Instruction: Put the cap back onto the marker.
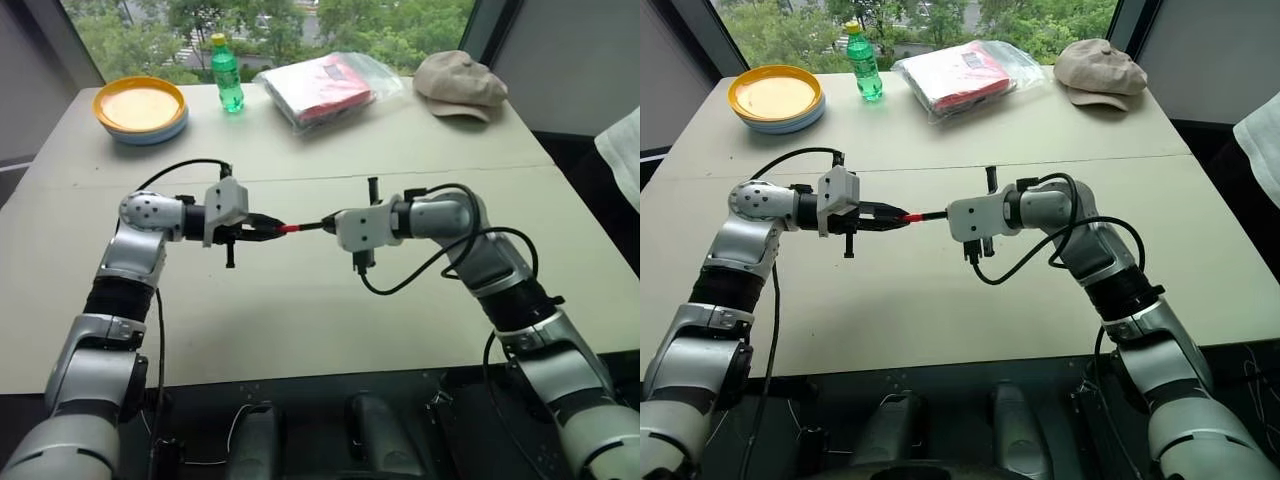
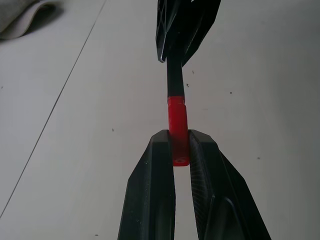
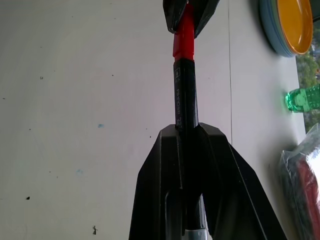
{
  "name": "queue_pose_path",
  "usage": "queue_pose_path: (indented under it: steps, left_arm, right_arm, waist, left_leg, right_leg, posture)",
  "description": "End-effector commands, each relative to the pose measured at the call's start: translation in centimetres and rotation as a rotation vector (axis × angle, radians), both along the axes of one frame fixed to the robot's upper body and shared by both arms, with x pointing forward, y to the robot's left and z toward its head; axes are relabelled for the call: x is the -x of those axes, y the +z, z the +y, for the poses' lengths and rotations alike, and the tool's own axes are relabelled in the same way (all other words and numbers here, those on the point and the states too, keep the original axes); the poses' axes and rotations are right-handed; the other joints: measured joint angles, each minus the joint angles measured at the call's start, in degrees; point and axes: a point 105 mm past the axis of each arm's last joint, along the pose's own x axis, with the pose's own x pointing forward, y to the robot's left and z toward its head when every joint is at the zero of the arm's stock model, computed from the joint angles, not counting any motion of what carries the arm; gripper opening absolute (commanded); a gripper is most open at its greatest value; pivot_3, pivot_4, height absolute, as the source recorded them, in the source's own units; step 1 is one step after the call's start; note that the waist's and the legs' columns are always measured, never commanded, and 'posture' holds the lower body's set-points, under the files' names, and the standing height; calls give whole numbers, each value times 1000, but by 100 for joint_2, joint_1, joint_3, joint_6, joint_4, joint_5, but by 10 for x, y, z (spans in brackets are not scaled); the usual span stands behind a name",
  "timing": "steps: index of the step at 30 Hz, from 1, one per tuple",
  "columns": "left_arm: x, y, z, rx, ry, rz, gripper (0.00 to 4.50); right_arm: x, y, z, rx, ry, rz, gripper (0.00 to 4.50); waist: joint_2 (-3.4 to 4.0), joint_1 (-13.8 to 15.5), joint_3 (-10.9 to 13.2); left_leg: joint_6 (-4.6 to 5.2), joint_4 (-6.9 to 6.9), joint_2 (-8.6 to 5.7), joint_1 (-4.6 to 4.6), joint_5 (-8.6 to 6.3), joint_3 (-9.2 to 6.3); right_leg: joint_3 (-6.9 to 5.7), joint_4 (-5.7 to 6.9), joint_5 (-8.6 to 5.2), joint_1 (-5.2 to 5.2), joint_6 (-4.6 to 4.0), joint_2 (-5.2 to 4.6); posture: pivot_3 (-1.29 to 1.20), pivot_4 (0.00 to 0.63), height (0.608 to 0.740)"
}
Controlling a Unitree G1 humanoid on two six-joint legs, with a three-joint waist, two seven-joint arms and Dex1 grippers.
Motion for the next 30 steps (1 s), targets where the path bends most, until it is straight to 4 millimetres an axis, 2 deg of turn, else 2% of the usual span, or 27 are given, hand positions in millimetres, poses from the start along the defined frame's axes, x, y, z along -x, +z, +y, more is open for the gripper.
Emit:
queue_pose_path:
  steps: [1, 8, 12, 18, 23, 30]
  left_arm:
    - [7, 22, -11, 28, -64, -107, 0]
    - [4, 21, -12, 46, -46, -89, 0]
    - [0, 25, -12, 101, -17, -50, 0]
    - [-1, 28, -11, 144, 0, 23, 0]
    - [2, 21, -11, 67, -28, -50, 0]
    - [3, 19, -14, 12, -59, -138, 0]
  right_arm:
    - [3, 4, 6, -11, 31, 14, 16]
    - [10, 13, 15, -26, 71, -5, 16]
    - [22, 17, 26, -40, 118, -25, 16]
    - [29, 14, 32, -36, 144, -51, 16]
    - [36, 5, 32, -11, 165, -7, 16]
    - [39, 6, 37, -19, 182, -24, 16]
  waist:
    - [0, 0, 0]
    - [0, 1, 0]
    - [0, 1, 0]
    - [0, -1, 0]
    - [0, 2, 0]
    - [0, 2, 0]
  left_leg:
    - [0, 0, 0, 0, 0, 0]
    - [0, 0, 0, 0, 0, 0]
    - [0, 0, 0, 0, 0, 0]
    - [0, 0, 0, 0, 0, -1]
    - [0, 0, 0, 0, 0, -1]
    - [0, 0, 0, 0, 0, -1]
  right_leg:
    - [0, 0, 0, 0, 0, 0]
    - [0, 0, 0, 0, 0, 0]
    - [0, 0, 0, 0, 0, 0]
    - [0, 0, 0, 0, 0, 0]
    - [0, 0, 0, 0, 0, 0]
    - [0, 0, 0, 0, 0, 0]
  posture:
    - [0, 150, 740]
    - [0, 150, 740]
    - [0, 150, 740]
    - [0, 150, 740]
    - [0, 150, 740]
    - [0, 150, 740]
